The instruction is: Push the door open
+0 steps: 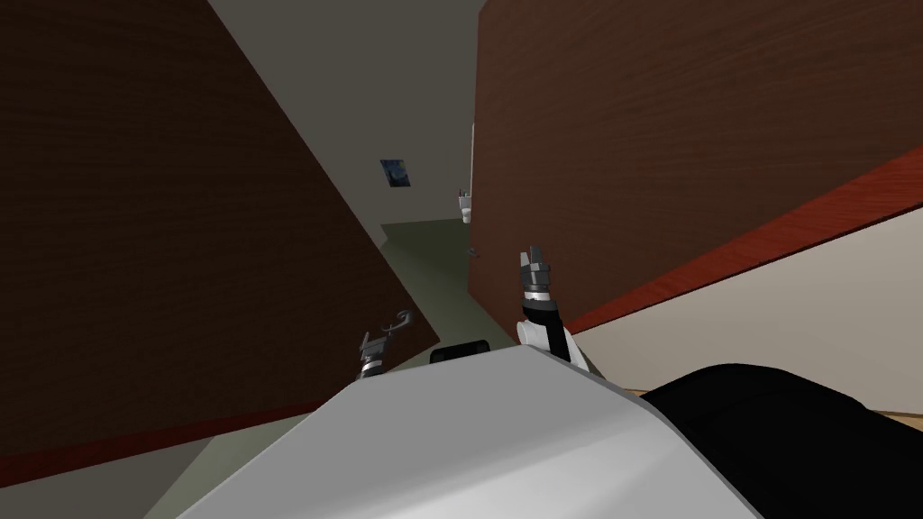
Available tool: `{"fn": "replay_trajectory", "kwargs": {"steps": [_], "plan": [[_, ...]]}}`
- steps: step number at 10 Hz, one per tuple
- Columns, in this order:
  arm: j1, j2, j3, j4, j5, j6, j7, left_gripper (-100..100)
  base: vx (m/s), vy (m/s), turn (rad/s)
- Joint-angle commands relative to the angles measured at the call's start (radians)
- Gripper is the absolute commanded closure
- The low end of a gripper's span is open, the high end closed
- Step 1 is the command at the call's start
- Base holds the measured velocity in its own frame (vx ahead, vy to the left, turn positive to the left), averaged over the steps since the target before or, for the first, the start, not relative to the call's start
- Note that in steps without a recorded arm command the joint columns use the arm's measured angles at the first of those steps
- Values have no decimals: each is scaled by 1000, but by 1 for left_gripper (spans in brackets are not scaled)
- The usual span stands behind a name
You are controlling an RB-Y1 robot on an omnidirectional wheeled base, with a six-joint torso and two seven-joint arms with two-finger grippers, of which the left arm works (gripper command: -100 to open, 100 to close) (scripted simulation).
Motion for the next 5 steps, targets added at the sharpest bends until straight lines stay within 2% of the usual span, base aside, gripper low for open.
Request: {"fn": "replay_trajectory", "kwargs": {"steps": [1, 2, 5], "plan": [[-34, 17, 9, 1, 33, -15, 50, 100, 53, 11, 23], [-45, 17, 7, 11, 50, -14, 76, 100, 70, -1, 33], [-45, 17, 7, 11, 50, -14, 82, 100, 50, 5, 14]]}}
